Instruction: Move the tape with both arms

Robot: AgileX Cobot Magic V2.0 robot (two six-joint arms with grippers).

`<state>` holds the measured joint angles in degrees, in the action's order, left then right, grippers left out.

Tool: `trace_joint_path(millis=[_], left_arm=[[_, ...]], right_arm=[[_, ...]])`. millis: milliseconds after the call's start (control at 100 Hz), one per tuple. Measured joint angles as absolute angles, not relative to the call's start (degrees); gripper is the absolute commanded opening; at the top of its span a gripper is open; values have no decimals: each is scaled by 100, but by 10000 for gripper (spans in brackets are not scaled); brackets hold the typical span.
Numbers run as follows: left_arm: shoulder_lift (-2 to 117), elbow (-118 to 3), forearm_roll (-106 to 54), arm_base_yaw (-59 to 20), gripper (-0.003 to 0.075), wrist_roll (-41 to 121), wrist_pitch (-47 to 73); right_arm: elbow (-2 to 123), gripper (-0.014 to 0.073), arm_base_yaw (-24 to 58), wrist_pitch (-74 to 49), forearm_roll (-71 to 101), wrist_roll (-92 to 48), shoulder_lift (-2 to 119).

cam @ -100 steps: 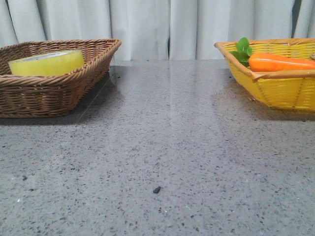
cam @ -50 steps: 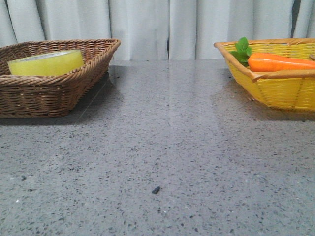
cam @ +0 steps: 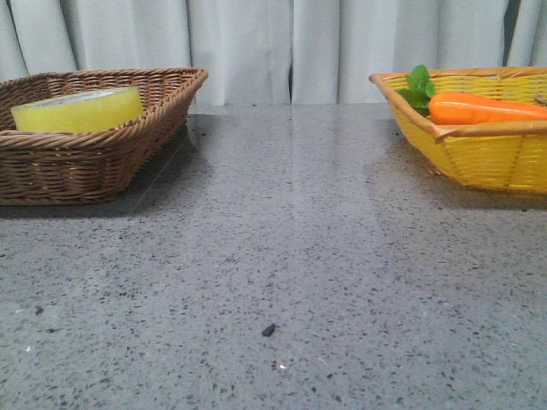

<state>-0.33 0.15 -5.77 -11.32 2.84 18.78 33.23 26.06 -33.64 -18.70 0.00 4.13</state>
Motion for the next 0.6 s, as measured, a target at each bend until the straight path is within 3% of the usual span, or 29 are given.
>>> trace_joint_path(millis=[160, 400, 600], left_arm=[[-33, 15, -577, -1132, -21, 284, 1878], [-33, 15, -577, -1132, -21, 284, 1881], [-33, 15, -577, -1132, -21, 284, 1881]], right_arm=[[2277, -66, 1606, -2966, -1572, 105, 378], [121, -66, 335, -448, -688, 205, 365], [-64, -66, 217, -1230, -633, 205, -32]])
